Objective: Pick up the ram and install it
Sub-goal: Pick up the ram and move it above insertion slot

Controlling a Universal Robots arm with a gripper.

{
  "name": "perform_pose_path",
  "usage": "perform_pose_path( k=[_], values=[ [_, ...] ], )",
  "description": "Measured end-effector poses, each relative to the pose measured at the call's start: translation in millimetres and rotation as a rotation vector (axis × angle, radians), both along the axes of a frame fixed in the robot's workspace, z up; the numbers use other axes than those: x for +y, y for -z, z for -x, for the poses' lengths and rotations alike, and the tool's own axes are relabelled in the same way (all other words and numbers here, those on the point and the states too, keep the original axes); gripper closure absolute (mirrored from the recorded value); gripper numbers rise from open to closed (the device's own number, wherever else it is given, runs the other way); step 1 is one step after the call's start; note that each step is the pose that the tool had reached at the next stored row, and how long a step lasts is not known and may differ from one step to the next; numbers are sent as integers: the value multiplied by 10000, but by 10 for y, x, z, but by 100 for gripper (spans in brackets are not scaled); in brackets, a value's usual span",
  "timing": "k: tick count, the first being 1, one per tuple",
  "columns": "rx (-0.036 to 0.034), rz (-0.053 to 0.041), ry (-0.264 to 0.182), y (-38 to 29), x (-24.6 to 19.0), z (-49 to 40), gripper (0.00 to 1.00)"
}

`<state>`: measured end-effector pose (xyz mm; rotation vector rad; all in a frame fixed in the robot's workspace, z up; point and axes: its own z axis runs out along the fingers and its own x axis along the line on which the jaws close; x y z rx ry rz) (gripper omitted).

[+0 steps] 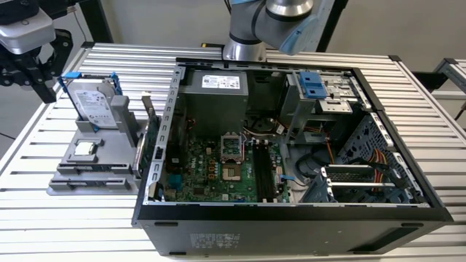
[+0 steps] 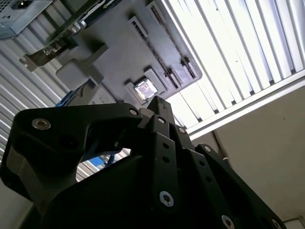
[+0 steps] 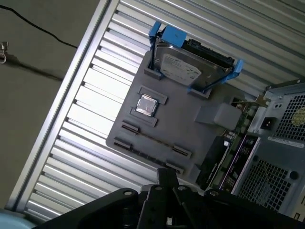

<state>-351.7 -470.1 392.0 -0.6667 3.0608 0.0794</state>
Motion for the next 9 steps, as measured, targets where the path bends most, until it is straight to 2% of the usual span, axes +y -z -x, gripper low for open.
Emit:
perform_pose_path(
  k=[9],
  values=[
    [0,1,-498,0,0,0,100]
  ],
)
